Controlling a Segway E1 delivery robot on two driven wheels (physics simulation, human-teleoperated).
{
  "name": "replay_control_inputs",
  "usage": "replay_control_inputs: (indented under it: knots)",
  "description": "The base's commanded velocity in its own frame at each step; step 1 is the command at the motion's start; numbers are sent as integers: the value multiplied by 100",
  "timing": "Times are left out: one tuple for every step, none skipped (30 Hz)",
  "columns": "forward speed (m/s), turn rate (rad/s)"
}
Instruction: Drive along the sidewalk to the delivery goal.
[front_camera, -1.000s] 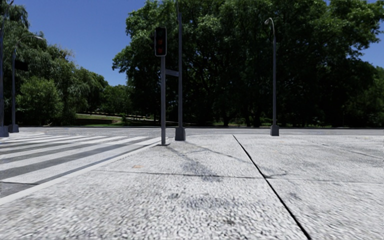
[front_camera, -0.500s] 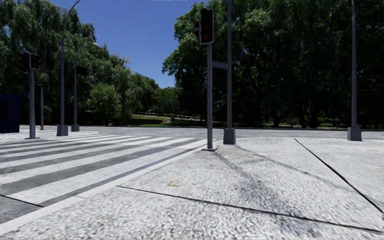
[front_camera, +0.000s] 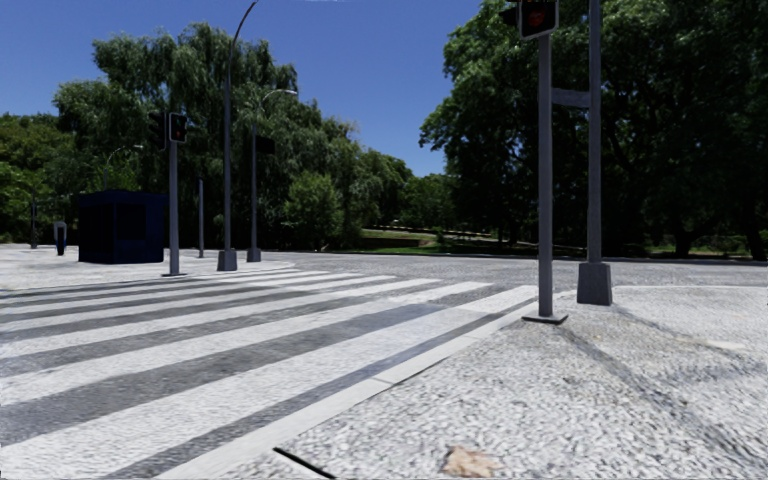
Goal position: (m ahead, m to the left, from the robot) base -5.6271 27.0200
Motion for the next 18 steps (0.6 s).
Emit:
replay_control_inputs:
  knots:
    - [200,59]
    - [200,59]
    - [200,59]
    - [200,59]
    - [200,59]
    - [200,59]
    - [200,59]
    - [200,59]
    - [200,59]
    - [200,59]
    - [200,59]
    - [200,59]
    - [200,59]
    - [194,59]
    - [179,59]
    - [164,59]
    - [156,59]
    - [156,59]
